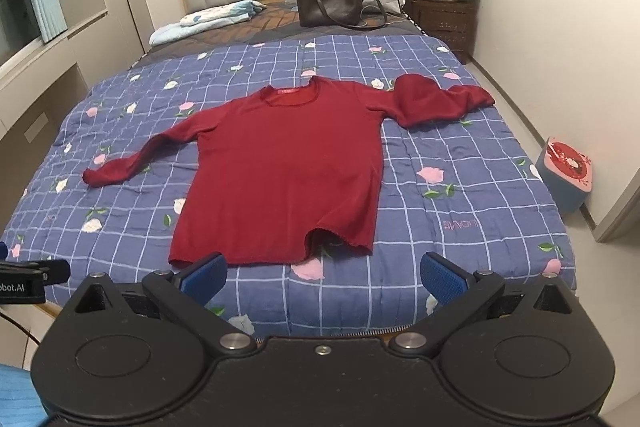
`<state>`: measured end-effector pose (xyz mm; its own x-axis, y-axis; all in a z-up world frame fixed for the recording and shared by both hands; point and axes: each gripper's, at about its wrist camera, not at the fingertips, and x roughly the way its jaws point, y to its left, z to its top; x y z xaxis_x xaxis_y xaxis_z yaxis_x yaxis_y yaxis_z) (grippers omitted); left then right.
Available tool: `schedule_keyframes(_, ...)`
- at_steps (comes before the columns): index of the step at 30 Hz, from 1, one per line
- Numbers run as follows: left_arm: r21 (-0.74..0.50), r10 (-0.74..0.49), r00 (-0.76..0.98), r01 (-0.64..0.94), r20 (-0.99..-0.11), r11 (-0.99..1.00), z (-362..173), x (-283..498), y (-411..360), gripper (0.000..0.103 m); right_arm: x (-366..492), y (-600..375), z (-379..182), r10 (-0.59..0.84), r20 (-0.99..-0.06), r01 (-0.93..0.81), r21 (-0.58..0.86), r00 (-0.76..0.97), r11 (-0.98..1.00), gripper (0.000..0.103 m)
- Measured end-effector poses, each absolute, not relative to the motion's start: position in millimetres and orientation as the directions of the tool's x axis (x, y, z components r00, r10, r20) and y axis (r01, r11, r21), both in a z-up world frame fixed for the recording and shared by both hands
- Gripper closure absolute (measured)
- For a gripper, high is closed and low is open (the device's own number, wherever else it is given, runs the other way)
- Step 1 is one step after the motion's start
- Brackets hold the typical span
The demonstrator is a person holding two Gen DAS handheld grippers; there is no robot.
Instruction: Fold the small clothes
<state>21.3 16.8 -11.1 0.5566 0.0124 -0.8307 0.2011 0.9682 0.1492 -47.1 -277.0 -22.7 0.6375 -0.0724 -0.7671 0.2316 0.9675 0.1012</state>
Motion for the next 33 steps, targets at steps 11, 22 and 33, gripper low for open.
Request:
schedule_keyframes(11, 0.215, 0.037, 0.593, 0.232, -0.804, 0.949, 2, 31, 16, 0.000, -29, -269, -6, -0.123, -0.736, 0.256, 0.070, 0.666, 0.964, 0.000)
schedule_keyframes(22, 0.271, 0.087, 0.579, 0.239, -0.810, 0.933, 33, 48, 2, 0.000, -31, -272, 44, -0.200, -0.720, 0.334, 0.047, 0.664, 0.941, 0.000)
schedule_keyframes(33, 0.259, 0.075, 0.583, 0.239, -0.809, 0.936, 65, 50, -23, 0.000, -46, -282, 76, -0.198, -0.745, 0.400, 0.100, 0.637, 0.911, 0.000)
